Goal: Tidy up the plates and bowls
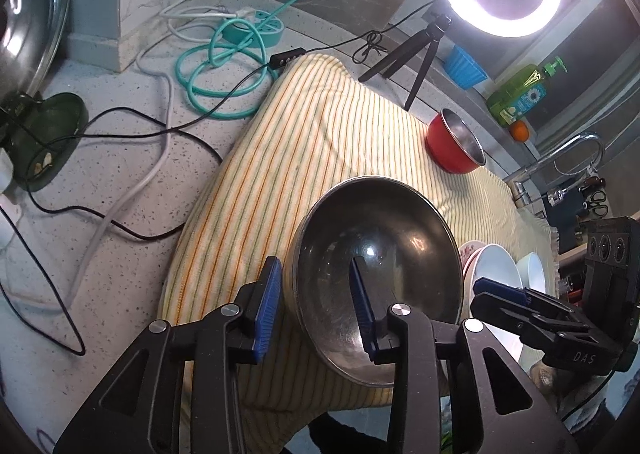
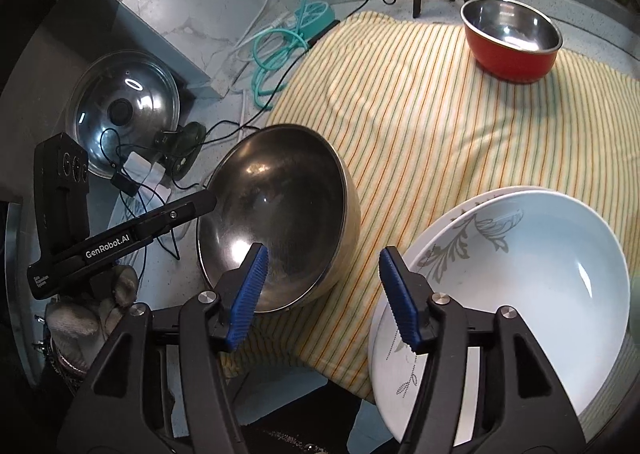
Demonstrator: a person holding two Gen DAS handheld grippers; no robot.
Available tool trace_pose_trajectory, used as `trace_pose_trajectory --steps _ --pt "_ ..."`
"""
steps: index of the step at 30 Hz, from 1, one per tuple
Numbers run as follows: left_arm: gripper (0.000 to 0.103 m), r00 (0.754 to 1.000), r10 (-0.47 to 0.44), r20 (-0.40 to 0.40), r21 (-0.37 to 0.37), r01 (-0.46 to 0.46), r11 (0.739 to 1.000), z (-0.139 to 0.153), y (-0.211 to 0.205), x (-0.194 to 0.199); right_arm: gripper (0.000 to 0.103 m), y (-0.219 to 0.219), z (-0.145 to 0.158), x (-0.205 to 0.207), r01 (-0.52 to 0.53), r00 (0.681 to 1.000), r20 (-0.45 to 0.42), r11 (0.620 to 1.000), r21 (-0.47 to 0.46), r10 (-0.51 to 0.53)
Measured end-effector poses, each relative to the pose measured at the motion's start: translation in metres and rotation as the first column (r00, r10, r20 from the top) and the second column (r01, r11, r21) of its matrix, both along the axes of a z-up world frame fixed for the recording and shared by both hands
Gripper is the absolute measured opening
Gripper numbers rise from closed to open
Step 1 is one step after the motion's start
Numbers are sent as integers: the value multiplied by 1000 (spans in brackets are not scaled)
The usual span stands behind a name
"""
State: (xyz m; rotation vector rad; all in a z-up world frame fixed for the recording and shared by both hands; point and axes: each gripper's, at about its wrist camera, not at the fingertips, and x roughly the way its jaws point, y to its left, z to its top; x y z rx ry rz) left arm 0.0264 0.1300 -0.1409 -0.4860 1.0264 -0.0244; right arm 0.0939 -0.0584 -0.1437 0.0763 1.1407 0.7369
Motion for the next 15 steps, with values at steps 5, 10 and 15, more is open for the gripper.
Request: trace_pose_trajectory --steps 5,10,15 --pt "45 1000 8 11 11 -8 1000 4 -1 0 75 -10 10 0 23 999 29 1000 18 -23" --pt "56 1000 3 22 34 -4 999 11 -6 2 85 -23 22 -1 45 996 75 999 22 -47" --pt "57 999 -17 35 42 16 999 18 -14 9 87 -41 34 4 89 990 110 996 24 -91"
